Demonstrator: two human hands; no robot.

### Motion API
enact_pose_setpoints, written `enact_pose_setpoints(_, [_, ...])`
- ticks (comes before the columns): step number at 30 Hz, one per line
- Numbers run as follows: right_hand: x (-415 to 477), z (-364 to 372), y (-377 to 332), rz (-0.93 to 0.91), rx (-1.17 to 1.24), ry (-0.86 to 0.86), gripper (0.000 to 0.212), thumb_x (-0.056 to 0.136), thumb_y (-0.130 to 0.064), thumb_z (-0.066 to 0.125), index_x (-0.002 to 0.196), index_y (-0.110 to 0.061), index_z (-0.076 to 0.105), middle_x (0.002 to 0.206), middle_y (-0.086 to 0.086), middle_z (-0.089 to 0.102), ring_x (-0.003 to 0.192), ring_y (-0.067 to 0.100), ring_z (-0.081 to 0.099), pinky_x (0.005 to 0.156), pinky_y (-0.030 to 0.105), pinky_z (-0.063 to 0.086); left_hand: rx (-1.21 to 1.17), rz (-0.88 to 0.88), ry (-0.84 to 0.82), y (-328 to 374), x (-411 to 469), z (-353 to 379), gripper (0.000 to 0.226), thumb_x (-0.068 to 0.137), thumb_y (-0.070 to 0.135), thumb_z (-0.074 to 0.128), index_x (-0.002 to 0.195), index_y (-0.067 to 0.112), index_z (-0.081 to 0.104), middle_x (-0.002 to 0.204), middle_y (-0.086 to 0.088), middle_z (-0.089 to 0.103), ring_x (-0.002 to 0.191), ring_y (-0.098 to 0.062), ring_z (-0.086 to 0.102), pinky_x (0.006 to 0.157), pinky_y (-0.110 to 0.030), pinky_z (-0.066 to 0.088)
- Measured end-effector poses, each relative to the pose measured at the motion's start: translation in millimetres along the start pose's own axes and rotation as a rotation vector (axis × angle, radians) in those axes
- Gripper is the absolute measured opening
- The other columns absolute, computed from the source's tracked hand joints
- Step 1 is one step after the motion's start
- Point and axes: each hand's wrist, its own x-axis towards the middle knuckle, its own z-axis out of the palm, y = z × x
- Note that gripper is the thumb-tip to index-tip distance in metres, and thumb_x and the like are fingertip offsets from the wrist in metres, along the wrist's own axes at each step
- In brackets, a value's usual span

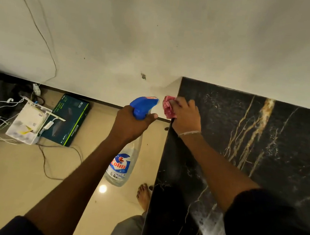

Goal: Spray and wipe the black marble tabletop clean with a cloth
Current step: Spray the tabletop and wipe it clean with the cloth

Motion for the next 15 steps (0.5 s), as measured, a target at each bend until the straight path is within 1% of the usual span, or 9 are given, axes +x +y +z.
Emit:
enact_pose_setpoints(2, [-34.5,4.7,-10.5,-0.023,0.021,-0.011,0.058,0.078,-0.017,0.068,0.132,-0.025,0.048,0.133,-0.001,0.044,0.110,0.026,0.043,0.095,0.035,0.042,0.003,-0.019,-0.008,-2.3,-6.9,7.5,0.028,0.084,0.031,0.069,0.090,0.006,0.060,0.067,-0.007,0.057,0.059,-0.014,0.053,0.064,-0.025,0.047])
enact_pose_setpoints(4, [-66.2,12.5,-18.2,-0.052,0.026,-0.038,0.057,0.079,-0.019,0.068,0.131,-0.026,0.049,0.133,-0.001,0.044,0.108,0.025,0.043,0.093,0.034,0.040,0.008,-0.049,-0.016,-5.1,-11.9,15.6,0.027,0.084,0.034,0.070,0.086,0.010,0.058,0.061,0.000,0.054,0.054,-0.011,0.051,0.059,-0.022,0.046])
enact_pose_setpoints(5, [-80.4,17.7,-20.9,-0.065,0.030,-0.044,0.056,0.079,-0.021,0.069,0.131,-0.026,0.050,0.133,-0.001,0.046,0.107,0.025,0.044,0.092,0.034,0.040,0.007,-0.055,-0.020,-6.1,-13.8,19.5,0.026,0.084,0.034,0.070,0.086,0.012,0.057,0.060,0.002,0.053,0.053,-0.011,0.051,0.058,-0.021,0.045])
enact_pose_setpoints(8, [-110.7,31.8,-24.7,-0.083,0.112,-0.009,0.057,0.077,-0.023,0.072,0.131,-0.023,0.053,0.132,0.001,0.052,0.104,0.025,0.048,0.089,0.034,0.043,-0.001,-0.035,-0.024,-7.1,-16.7,28.7,0.025,0.084,0.031,0.069,0.092,0.010,0.058,0.064,0.000,0.054,0.060,-0.015,0.054,0.065,-0.028,0.050])
enact_pose_setpoints(10, [-115.1,36.9,-22.0,-0.104,0.148,0.027,0.056,0.077,-0.023,0.074,0.130,-0.021,0.055,0.130,0.002,0.054,0.103,0.025,0.050,0.088,0.033,0.044,0.008,-0.031,-0.023,-7.3,-17.6,32.2,0.026,0.085,0.031,0.069,0.093,0.008,0.058,0.065,-0.002,0.055,0.062,-0.018,0.056,0.069,-0.032,0.051])
enact_pose_setpoints(13, [-104.2,38.1,-13.1,-0.175,0.114,0.035,0.052,0.081,-0.024,0.069,0.131,-0.023,0.053,0.132,0.002,0.052,0.102,0.023,0.047,0.087,0.029,0.039,0.011,-0.037,-0.038,-10.6,-17.6,33.9,0.024,0.085,0.030,0.068,0.091,0.009,0.058,0.063,0.001,0.054,0.058,-0.014,0.055,0.065,-0.025,0.048])
enact_pose_setpoints(15, [-86.1,34.7,-5.0,-0.157,0.091,0.059,0.051,0.082,-0.020,0.065,0.131,-0.024,0.053,0.132,0.001,0.050,0.101,0.022,0.045,0.085,0.027,0.035,0.001,-0.043,-0.049,-11.4,-18.6,33.0,0.023,0.085,0.030,0.068,0.090,0.010,0.057,0.063,0.002,0.054,0.057,-0.012,0.053,0.062,-0.020,0.044])
